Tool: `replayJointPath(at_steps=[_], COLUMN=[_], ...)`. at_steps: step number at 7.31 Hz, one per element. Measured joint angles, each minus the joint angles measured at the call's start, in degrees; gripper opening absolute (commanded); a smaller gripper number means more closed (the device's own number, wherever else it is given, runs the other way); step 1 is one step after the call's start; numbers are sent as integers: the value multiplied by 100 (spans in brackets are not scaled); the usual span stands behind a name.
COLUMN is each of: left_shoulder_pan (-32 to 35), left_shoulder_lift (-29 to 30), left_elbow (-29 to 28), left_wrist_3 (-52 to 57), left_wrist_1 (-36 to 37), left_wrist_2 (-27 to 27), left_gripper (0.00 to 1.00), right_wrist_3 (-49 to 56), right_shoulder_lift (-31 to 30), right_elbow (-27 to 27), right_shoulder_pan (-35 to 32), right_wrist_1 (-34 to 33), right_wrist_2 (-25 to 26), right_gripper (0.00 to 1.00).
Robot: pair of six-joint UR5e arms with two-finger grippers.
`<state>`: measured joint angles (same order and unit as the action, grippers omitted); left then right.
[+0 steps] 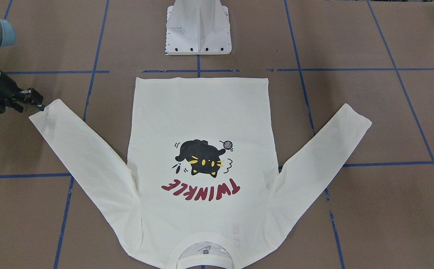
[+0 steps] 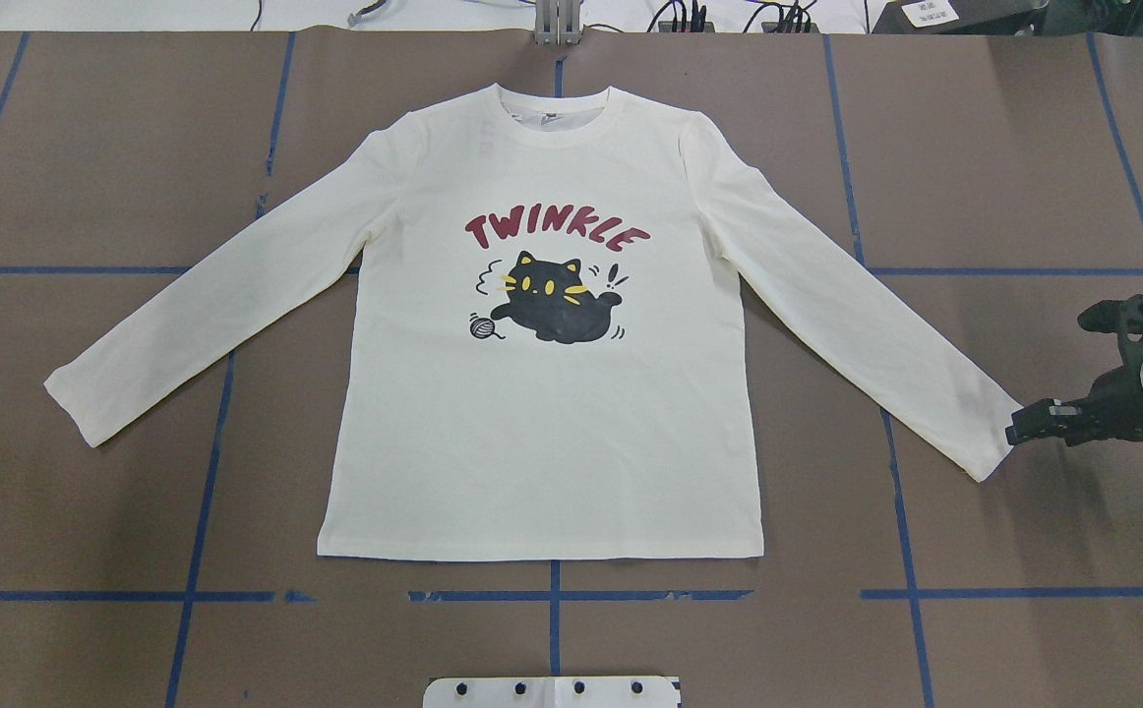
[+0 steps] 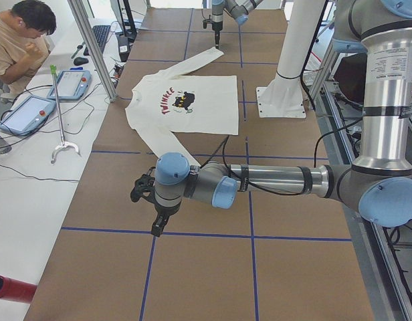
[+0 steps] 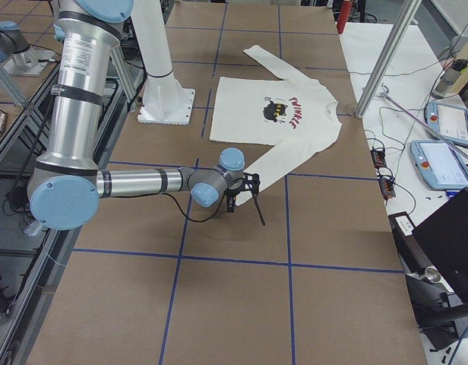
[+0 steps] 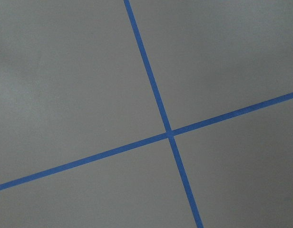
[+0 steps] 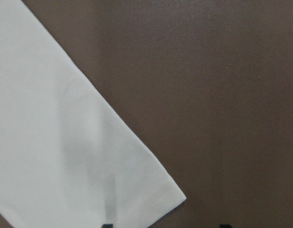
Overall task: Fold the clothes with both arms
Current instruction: 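Lower the right gripper to the cuff of the sleeve nearest it and grasp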
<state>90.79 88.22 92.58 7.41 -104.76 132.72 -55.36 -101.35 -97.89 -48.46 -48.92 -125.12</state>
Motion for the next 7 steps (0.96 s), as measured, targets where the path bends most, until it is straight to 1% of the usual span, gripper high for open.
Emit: replayJointPath(at_steps=[4,5,6,7], left_shoulder_pan=[-4,-5,-6,-7], left_shoulder_lift=[-6,-6,-6,-6], left_elbow=[-3,-1,2,5], left_wrist_3=[13,16,20,24], left_wrist_1=[-8,-9,-11,-15], left_wrist_2=[-9,-9,-9,-9], left_gripper=[100,100,100,100], right_wrist_3=[-397,-480,-567,-630], right_shoulder_lift=[117,138,143,141], right_elbow=[69,71,74,75], right_shoulder_pan=[11,7,5,4], right_wrist_1=[14,14,15,16], right_wrist_2=[166,273,344,374], right_gripper=[71,64,51,30])
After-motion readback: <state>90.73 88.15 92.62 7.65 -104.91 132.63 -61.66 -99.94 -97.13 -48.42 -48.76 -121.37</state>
